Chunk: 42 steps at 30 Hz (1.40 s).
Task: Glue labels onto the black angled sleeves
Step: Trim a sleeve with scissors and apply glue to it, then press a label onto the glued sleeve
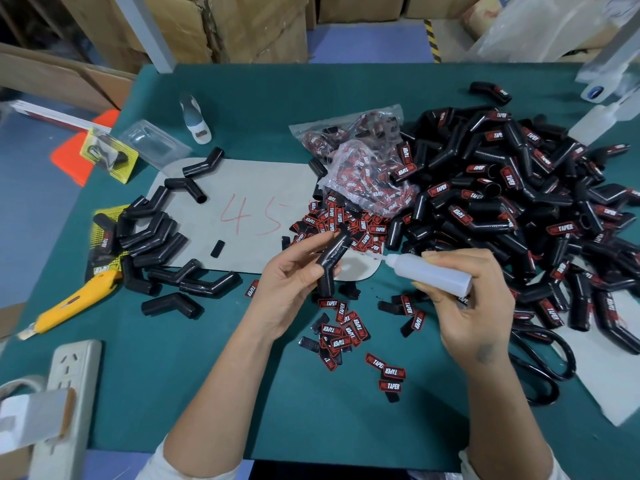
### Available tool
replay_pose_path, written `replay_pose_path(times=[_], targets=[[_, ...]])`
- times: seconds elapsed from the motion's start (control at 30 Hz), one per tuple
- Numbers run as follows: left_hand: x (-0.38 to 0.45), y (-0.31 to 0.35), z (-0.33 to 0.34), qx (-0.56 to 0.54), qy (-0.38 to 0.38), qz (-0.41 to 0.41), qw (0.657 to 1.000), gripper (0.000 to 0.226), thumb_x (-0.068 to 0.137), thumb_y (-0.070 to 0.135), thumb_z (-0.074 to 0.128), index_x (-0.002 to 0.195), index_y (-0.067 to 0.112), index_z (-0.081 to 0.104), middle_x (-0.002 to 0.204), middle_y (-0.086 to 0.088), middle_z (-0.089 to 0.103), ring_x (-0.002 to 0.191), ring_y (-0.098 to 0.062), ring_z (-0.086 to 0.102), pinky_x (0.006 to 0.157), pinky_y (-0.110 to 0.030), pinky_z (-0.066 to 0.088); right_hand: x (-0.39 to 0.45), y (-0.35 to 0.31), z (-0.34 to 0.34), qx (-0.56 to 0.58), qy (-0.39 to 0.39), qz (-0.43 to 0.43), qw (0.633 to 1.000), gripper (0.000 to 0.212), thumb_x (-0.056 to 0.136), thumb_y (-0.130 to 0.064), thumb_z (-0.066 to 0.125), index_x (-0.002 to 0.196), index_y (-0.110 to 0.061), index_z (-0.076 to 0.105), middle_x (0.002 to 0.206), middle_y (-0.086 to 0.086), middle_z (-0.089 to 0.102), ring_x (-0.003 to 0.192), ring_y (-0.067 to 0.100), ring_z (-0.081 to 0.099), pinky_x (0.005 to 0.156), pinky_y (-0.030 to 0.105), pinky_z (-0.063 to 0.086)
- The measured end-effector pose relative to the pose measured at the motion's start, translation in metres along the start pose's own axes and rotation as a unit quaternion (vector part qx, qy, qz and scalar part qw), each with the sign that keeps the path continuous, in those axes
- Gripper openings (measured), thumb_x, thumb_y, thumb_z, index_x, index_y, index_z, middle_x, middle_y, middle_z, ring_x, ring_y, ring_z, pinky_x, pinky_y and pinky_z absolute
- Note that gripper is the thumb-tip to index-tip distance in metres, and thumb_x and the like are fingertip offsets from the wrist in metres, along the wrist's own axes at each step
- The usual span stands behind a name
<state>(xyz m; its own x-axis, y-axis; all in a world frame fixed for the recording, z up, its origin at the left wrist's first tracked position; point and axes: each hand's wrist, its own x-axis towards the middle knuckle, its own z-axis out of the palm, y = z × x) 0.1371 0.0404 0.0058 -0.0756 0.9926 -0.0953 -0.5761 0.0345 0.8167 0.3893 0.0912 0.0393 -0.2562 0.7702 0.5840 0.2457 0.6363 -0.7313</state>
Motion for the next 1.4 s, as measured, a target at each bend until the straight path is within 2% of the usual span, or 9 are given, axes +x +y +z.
replay_pose_path(times=[0.5,0.63,0.73,0.87,0.97,1.1,1.23,1.3,1.4], targets=[[0.001,0.000,0.001,0.019,0.005,0.008,1.000,0.056,0.078,0.035,0.091,0.130,0.022,0.074,0.136,-0.006,0.070,0.116,-0.023,0.069,0.095,-0.031,0.058,0.000,-0.001,-0.001,-0.006,0.002,-0.002,1.000,0.027,0.093,-0.015,0.072,0.118,-0.018,0.063,0.113,-0.004,0.065,0.109,0.007,0.061,0.092,0.020,0.046],[0.001,0.000,0.001,0.023,0.000,0.009,1.000,0.056,0.080,0.034,0.090,0.132,0.021,0.073,0.138,-0.007,0.068,0.117,-0.022,0.069,0.095,-0.031,0.057,0.001,-0.002,0.000,-0.010,0.013,0.002,1.000,0.026,0.092,-0.014,0.072,0.117,-0.015,0.063,0.110,0.002,0.065,0.109,0.005,0.060,0.091,0.019,0.046],[0.001,-0.001,-0.001,0.024,0.006,0.006,1.000,0.058,0.080,0.033,0.090,0.133,0.020,0.073,0.137,-0.008,0.069,0.115,-0.023,0.069,0.095,-0.031,0.058,0.002,-0.003,-0.001,-0.007,0.016,0.001,1.000,0.026,0.093,-0.017,0.072,0.117,-0.017,0.062,0.112,-0.006,0.065,0.109,0.006,0.061,0.091,0.022,0.047],[0.002,-0.001,-0.003,0.024,0.005,0.006,1.000,0.057,0.082,0.032,0.089,0.134,0.019,0.072,0.137,-0.009,0.069,0.114,-0.024,0.070,0.095,-0.031,0.058,0.003,-0.004,-0.002,0.008,0.015,0.011,1.000,0.030,0.094,-0.020,0.072,0.119,-0.033,0.060,0.117,-0.019,0.064,0.109,0.013,0.063,0.090,0.026,0.048],[0.002,-0.001,-0.005,0.014,0.027,0.003,1.000,0.059,0.083,0.033,0.088,0.137,0.016,0.069,0.133,-0.011,0.069,0.110,-0.024,0.072,0.094,-0.032,0.058,0.006,-0.003,-0.003,0.052,0.025,0.061,0.996,0.031,0.097,-0.030,0.073,0.120,-0.046,0.058,0.116,-0.016,0.065,0.108,0.019,0.066,0.090,0.028,0.051],[0.003,0.001,-0.010,0.041,0.070,0.021,0.997,0.041,0.098,0.012,0.067,0.138,0.013,0.067,0.131,-0.012,0.071,0.110,-0.023,0.072,0.092,-0.031,0.057,0.006,0.006,0.005,0.106,0.010,0.188,0.976,0.033,0.092,-0.038,0.077,0.116,-0.045,0.056,0.115,-0.011,0.067,0.104,0.024,0.072,0.085,0.031,0.056],[0.003,0.003,-0.010,0.072,0.098,0.038,0.992,0.039,0.098,0.008,0.059,0.137,0.009,0.065,0.136,-0.015,0.069,0.113,-0.025,0.071,0.097,-0.032,0.056,0.003,0.019,0.021,0.006,-0.078,0.219,0.972,0.040,0.093,-0.033,0.074,0.129,-0.042,0.059,0.118,-0.018,0.062,0.111,0.006,0.063,0.092,0.017,0.047],[0.003,0.004,-0.010,0.088,0.101,0.048,0.990,0.035,0.099,0.007,0.059,0.133,0.010,0.065,0.133,-0.012,0.071,0.109,-0.025,0.073,0.097,-0.033,0.057,0.001,0.021,0.028,-0.050,-0.109,0.215,0.969,0.034,0.097,-0.031,0.073,0.127,-0.042,0.061,0.119,-0.022,0.061,0.115,0.002,0.059,0.095,0.022,0.048],[0.002,0.003,-0.011,0.107,0.106,0.051,0.987,0.027,0.101,0.004,0.061,0.126,0.010,0.068,0.124,-0.011,0.075,0.101,-0.024,0.076,0.095,-0.035,0.059,-0.003,0.023,0.035,-0.125,-0.120,0.232,0.957,0.024,0.099,-0.038,0.070,0.121,-0.036,0.060,0.116,-0.022,0.065,0.106,0.002,0.061,0.092,0.039,0.052]])
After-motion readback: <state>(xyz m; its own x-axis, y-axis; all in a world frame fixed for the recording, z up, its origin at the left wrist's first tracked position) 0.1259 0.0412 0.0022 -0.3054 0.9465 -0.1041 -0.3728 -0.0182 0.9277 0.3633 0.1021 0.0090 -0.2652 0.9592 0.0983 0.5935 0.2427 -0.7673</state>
